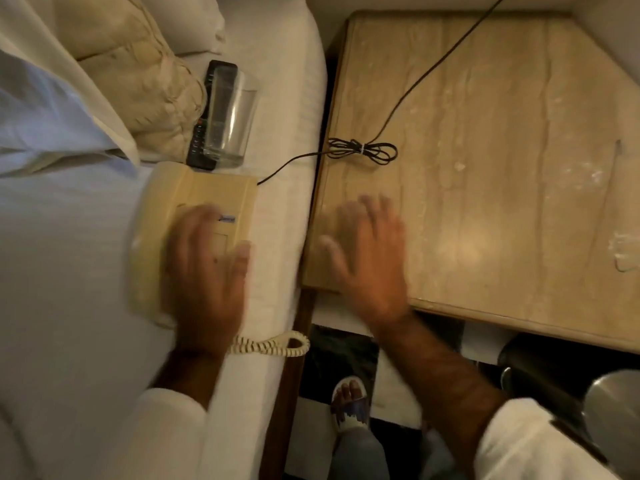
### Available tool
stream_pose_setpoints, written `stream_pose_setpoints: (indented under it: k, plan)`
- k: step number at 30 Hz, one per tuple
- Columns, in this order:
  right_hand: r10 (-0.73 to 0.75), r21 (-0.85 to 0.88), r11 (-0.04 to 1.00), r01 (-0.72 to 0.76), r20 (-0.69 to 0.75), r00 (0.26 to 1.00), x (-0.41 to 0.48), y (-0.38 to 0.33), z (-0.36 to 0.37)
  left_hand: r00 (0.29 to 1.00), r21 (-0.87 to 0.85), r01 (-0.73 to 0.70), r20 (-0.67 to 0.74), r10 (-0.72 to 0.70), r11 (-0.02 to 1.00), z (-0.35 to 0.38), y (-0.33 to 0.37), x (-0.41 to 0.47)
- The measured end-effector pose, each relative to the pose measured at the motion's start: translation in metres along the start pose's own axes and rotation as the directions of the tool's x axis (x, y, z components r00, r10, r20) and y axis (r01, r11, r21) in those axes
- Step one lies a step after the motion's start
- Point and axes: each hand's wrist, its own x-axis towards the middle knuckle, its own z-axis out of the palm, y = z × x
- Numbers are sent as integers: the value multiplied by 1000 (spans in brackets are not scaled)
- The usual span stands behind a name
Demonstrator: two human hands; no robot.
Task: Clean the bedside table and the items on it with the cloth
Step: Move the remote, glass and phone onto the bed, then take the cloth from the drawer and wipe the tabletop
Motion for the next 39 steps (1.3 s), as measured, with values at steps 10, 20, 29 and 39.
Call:
stream_pose_setpoints:
  k: [10, 20, 29, 39]
  plan:
    - [-15, -565, 825, -15, -48, 999, 39, 181, -80, 879, 270, -289, 455, 143, 919, 187, 122, 38]
    - [-343, -154, 928, 339, 0, 939, -41, 150, -87, 884, 267, -274, 448, 133, 924, 210, 108, 42]
    - [640, 197, 572, -796, 499, 584, -110, 188, -20, 890, 255, -279, 431, 150, 926, 212, 108, 43]
    - [707, 503, 204, -840, 517, 482, -58, 204, 50, 897, 261, -270, 417, 144, 927, 213, 106, 43]
